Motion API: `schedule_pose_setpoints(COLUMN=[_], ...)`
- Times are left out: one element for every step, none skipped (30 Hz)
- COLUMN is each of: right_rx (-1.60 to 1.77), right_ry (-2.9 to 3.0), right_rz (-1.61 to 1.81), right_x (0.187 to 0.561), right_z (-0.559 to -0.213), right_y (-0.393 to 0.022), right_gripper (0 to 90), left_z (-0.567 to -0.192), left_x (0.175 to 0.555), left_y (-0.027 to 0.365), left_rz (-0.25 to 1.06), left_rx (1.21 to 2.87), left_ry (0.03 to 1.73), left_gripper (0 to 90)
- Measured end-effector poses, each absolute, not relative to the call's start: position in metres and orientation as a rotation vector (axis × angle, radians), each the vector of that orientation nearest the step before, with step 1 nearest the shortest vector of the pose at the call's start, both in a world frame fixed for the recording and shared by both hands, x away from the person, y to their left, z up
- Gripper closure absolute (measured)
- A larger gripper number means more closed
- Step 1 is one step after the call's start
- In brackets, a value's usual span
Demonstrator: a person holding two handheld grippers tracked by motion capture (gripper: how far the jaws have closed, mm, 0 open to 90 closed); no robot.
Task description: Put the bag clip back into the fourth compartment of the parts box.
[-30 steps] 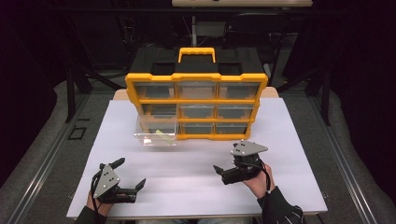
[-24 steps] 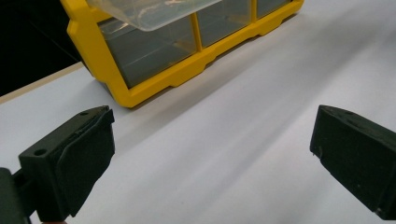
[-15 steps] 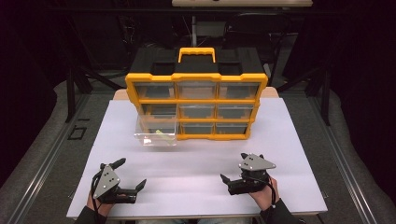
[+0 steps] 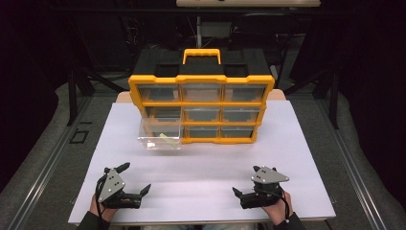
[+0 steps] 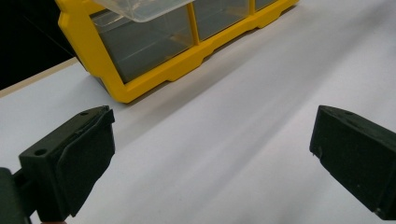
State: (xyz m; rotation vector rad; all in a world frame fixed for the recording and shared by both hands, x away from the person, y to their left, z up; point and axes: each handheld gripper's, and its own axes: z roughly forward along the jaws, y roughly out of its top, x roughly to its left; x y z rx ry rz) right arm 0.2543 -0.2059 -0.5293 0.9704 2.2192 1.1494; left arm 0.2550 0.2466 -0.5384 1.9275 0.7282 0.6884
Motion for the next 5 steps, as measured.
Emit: schedule_pose_setpoints(right_rx=[0.973, 0.967, 0.964, 0.965, 0.963], right_ry=[2.22, 2.223, 2.228, 2.227, 2.231], right_rz=[1.16, 1.164, 1.164, 1.169, 1.169], right_x=[0.2543, 0.2545, 0.2545, 0.2549, 0.2556], right_z=[-0.5296, -0.5297, -0.5296, -0.53, -0.5303], right_y=[-0.2069, -0.2081, -0.2089, -0.2096, -0.2108], right_gripper=[0.0, 0.0, 0.0, 0.0, 0.0], left_z=[-0.5386, -0.5386, -0.5387, -0.5387, -0.5385], left_x=[0.2555, 0.2558, 0.2564, 0.2571, 0.2578], left_y=[0.2466, 0.2466, 0.2465, 0.2466, 0.2467], left_rz=[0.686, 0.685, 0.682, 0.679, 0.682], left_rx=[1.927, 1.928, 1.924, 1.921, 1.922], left_ry=[0.728, 0.734, 0.739, 0.738, 0.738], left_gripper=[0.2, 0.2, 0.2, 0.2, 0.2])
